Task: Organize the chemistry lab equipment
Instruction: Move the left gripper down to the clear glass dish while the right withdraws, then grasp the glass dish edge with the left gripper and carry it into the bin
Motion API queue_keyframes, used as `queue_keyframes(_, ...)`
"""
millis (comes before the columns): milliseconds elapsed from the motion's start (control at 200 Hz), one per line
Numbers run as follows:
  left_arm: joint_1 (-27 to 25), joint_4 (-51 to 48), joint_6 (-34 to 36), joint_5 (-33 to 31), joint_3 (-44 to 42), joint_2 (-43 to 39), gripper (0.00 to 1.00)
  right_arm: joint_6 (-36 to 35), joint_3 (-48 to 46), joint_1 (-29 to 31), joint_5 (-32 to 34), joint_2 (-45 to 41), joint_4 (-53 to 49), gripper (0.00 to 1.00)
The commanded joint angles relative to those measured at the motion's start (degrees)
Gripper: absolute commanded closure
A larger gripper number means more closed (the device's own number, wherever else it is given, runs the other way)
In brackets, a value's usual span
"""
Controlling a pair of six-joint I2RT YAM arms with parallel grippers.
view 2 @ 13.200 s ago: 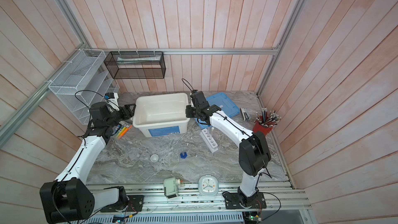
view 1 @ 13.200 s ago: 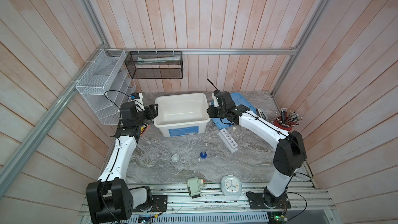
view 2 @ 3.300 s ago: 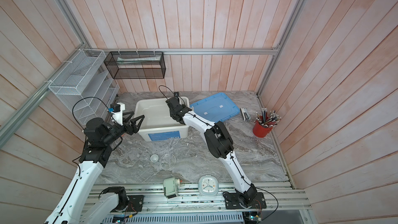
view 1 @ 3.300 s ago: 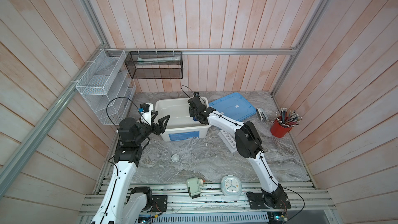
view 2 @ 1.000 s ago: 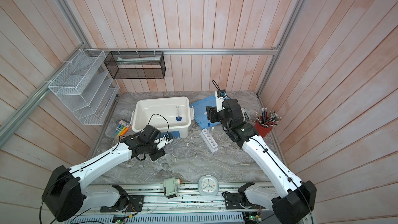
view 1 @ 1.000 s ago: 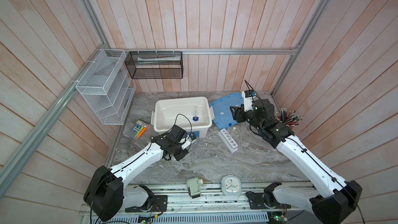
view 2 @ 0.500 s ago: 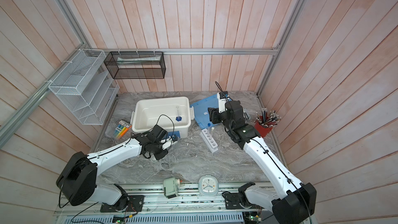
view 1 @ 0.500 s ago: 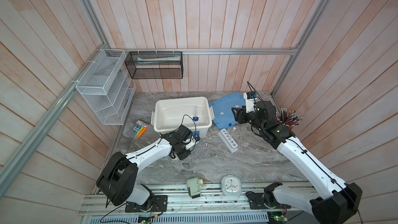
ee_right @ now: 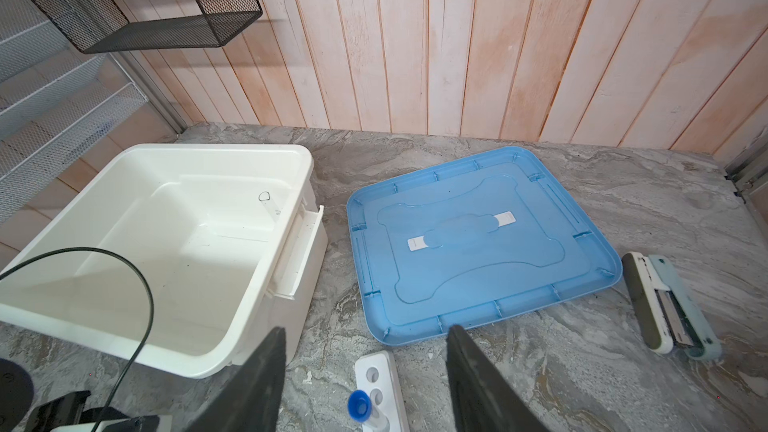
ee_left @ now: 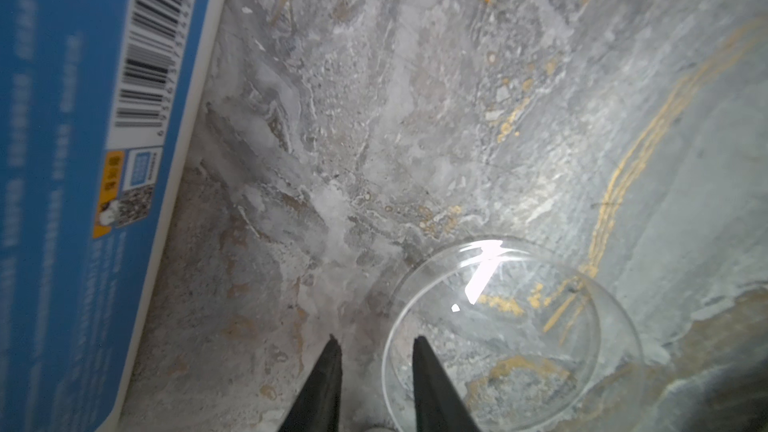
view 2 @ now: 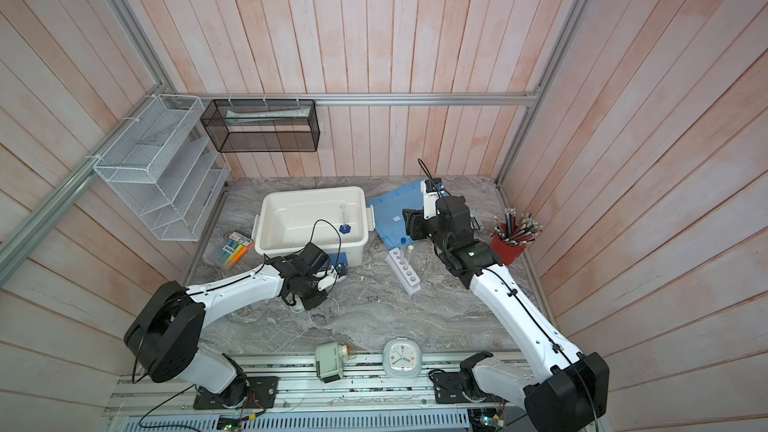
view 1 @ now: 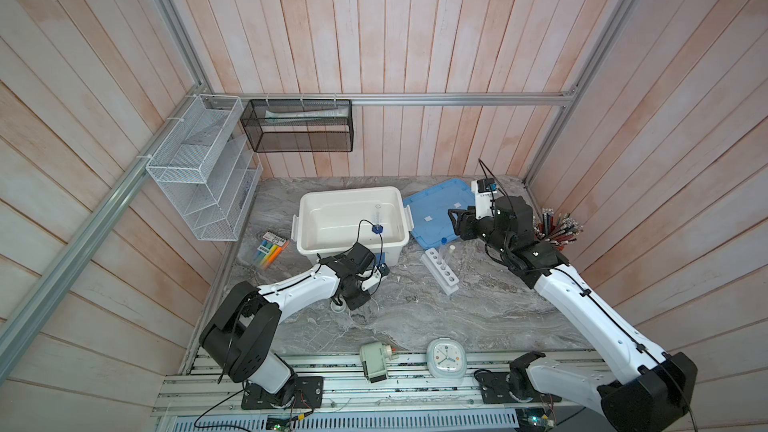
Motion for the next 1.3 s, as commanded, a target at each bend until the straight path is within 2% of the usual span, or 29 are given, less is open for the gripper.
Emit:
queue_keyframes(0,-0.7,-0.1,0.6,-0.8,1.1,1.2,0.70,0.5,-0.9,-0.5,-0.8,-0.8,1.3,0.38)
queue_keyframes(575,-1.8,0.1,1.0,-3.4,1.2,3.9,0.82,1.3,-3.2,-1.2,-0.9,-1.6,2.4,0.40)
queue_keyframes(830,-2.0,0.6,0.8,-2.4,1.6,3.4,0.86,2.4,-4.3,-1.7,-1.3,-1.6,3.2,0.40)
queue_keyframes(1060,-2.3,0.8,1.5,-0.9,1.6,0.5,0.92,3.0,-4.5,-1.8,-1.3,-1.7,3.3,0.41)
queue_keyframes(1296,-2.4,2.2,1.3,0.7,-0.1,-3.8,0.92,3.4,-4.3,-1.8,-1.4,-1.5,3.1,0.42)
